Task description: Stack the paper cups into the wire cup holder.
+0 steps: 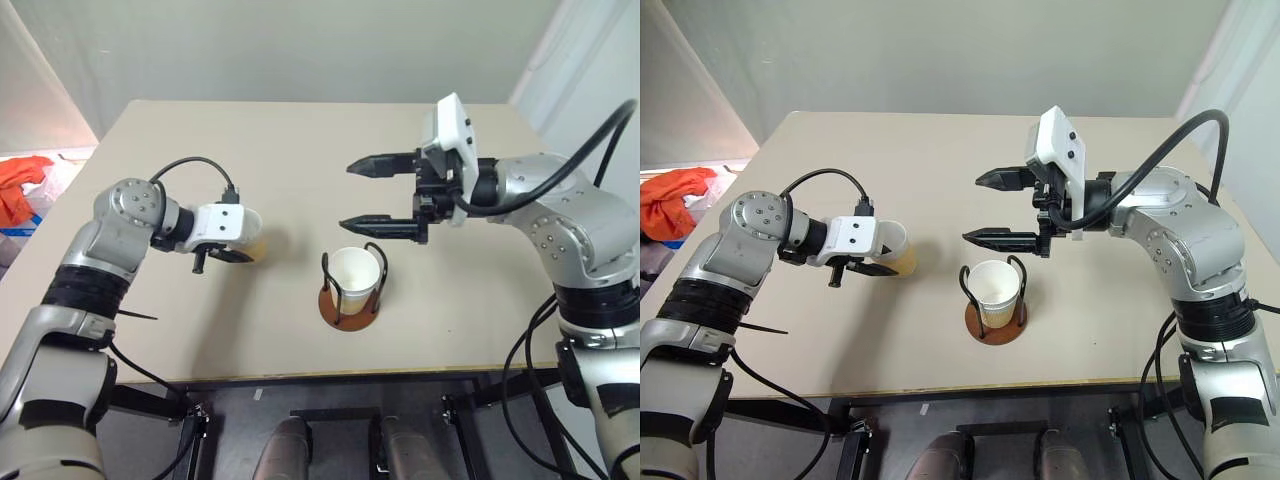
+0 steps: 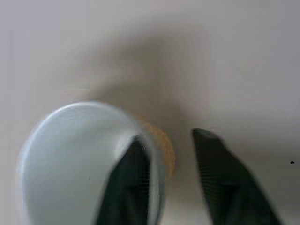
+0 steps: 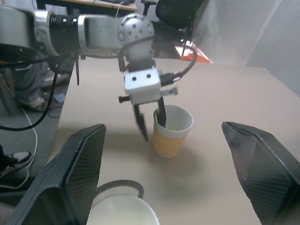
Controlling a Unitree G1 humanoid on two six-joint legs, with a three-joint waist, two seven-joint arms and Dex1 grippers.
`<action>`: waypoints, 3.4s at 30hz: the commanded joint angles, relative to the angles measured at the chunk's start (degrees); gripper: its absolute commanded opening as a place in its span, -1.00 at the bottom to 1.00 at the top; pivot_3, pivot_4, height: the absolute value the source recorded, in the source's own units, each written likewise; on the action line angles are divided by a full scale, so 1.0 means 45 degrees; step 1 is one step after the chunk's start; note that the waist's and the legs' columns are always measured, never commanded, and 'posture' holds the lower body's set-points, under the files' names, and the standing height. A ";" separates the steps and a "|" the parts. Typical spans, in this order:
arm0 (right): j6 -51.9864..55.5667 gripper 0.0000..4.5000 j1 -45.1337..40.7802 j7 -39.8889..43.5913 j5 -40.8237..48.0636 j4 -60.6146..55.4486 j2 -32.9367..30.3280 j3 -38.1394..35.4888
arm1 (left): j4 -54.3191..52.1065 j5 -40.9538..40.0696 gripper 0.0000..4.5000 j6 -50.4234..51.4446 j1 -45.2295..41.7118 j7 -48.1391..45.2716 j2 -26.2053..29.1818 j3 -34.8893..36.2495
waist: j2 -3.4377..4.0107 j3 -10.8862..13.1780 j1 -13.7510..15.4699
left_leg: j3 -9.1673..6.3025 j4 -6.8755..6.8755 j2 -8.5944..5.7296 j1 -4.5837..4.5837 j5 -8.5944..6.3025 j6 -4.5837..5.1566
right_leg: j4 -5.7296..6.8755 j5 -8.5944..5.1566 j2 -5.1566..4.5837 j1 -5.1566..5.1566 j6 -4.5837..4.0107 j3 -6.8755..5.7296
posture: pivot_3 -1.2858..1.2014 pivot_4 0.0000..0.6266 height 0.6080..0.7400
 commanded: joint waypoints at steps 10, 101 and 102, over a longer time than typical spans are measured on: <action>0.0833 0.87 0.3880 0.2638 0.2064 -0.2716 -0.3931 -0.2565 | -0.3868 -0.4565 -0.99 0.2016 -0.1468 -0.2786 0.1480 -0.0090 | -0.0024 -0.0008 0.0217 | 0.0006 0.0000 -0.0002 -0.0063 -0.0012 0.0003 | -0.0023 -0.0021 0.0002 -0.0008 0.0037 -0.0007 | 0.03 -0.52 1.00; -0.5035 0.87 0.0798 0.5647 -0.4086 0.6473 -0.2489 0.0303 | -1.2824 -1.2420 0.04 1.1395 1.3235 0.3702 0.2949 1.4457 | 0.0042 -0.0023 0.0021 | 0.0014 0.0090 0.0064 0.0226 -0.0219 -0.0075 | 0.0007 -0.0159 0.0166 0.0216 -0.0121 0.0077 | 0.03 -0.52 1.00; -0.4990 0.87 0.0801 0.5664 -0.4095 0.6423 -0.2479 0.0298 | -1.2899 -1.2398 0.04 1.1437 1.3227 0.3699 0.2966 1.4381 | 0.0042 -0.0023 0.0019 | 0.0014 0.0080 0.0064 0.0226 -0.0222 -0.0082 | 0.0007 -0.0159 0.0166 0.0209 -0.0121 0.0077 | 0.03 -0.52 1.00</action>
